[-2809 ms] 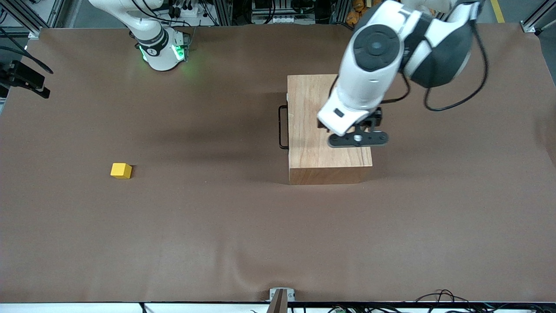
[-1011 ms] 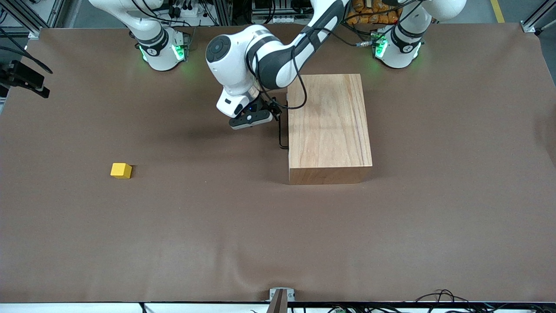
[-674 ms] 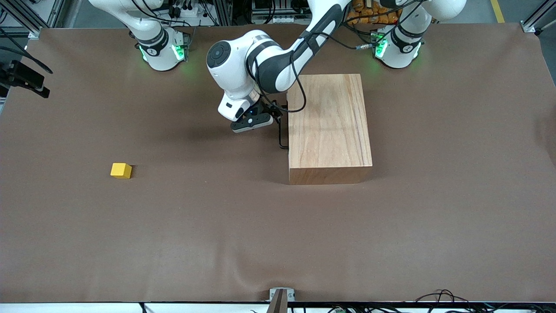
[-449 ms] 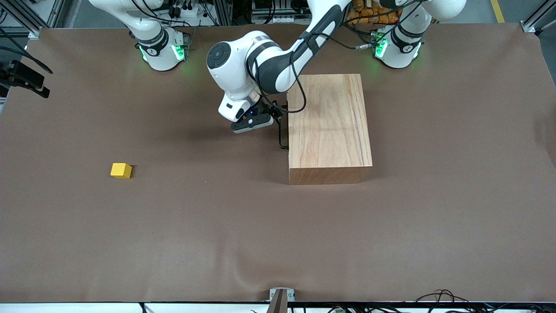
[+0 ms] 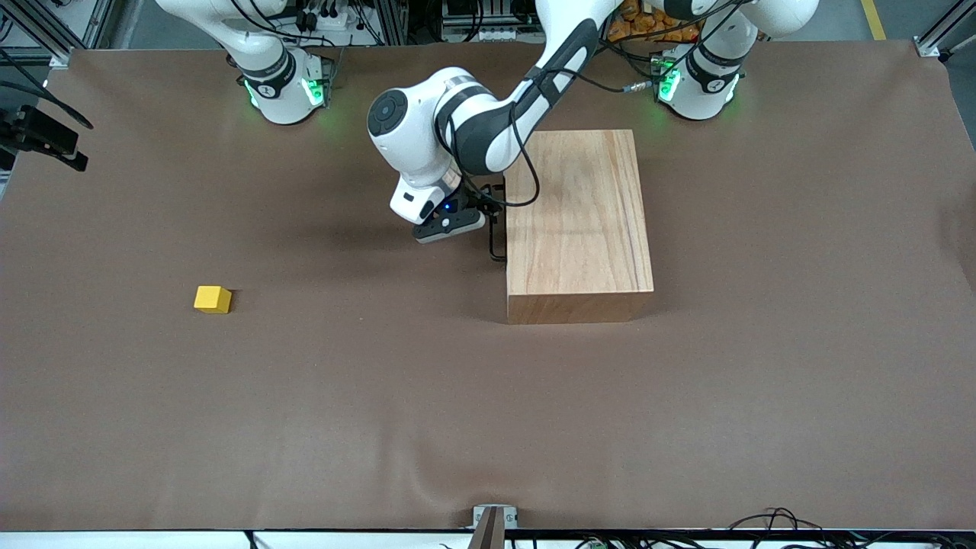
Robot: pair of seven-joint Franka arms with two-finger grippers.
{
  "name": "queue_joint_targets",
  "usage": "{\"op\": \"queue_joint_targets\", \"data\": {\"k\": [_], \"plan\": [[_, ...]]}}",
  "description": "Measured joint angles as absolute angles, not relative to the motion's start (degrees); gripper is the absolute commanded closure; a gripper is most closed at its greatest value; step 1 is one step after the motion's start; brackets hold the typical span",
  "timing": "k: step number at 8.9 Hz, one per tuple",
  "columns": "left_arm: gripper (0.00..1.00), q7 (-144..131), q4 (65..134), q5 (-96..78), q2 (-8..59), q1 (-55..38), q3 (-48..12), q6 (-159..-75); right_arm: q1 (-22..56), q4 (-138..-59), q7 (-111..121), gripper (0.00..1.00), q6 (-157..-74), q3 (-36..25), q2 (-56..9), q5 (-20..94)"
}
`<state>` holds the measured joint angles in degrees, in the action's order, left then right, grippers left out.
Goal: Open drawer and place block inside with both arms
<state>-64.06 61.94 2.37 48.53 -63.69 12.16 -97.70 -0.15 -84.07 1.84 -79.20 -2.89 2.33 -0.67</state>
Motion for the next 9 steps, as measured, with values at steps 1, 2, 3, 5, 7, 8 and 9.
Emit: {"op": "queue_joint_targets", "data": {"k": [1,2,3,5,7,8,9], "plan": [[0.00,-63.96,61.94,2.38,48.56,-63.69,12.27,-97.70,-0.15,-84.07,1.84,0.00,-79.20,-2.89,2.33,-0.67],[0.00,-63.86,61.94,2.38,48.58,-63.69,12.28,-97.68,-0.15,-84.07,1.84,0.00,-79.19,-2.89,2.33,-0.67],[0.00,-63.77,62.01,2.38,48.69,-63.69,12.29,-97.66,-0.15,-84.07,1.84,0.00,-79.18,-2.89,2.33,-0.67],[0.00,-63.71,62.05,2.38,49.70,-63.69,12.29,-97.67,-0.15,-84.07,1.84,0.00,-79.08,-2.89,2.33,-0.67],[0.00,-63.69,61.93,2.38,49.96,-63.76,12.29,-97.80,-0.16,-84.08,1.85,0.00,-78.96,-2.90,2.33,-0.67],[0.00,-63.68,61.93,2.38,49.99,-63.76,12.29,-97.87,-0.16,-84.08,1.84,0.00,-78.96,-2.89,2.33,-0.67],[0.00,-63.66,61.93,2.38,50.17,-63.76,12.29,-98.37,-0.17,-84.08,1.84,0.00,-78.95,-2.89,2.33,-0.67]]}}
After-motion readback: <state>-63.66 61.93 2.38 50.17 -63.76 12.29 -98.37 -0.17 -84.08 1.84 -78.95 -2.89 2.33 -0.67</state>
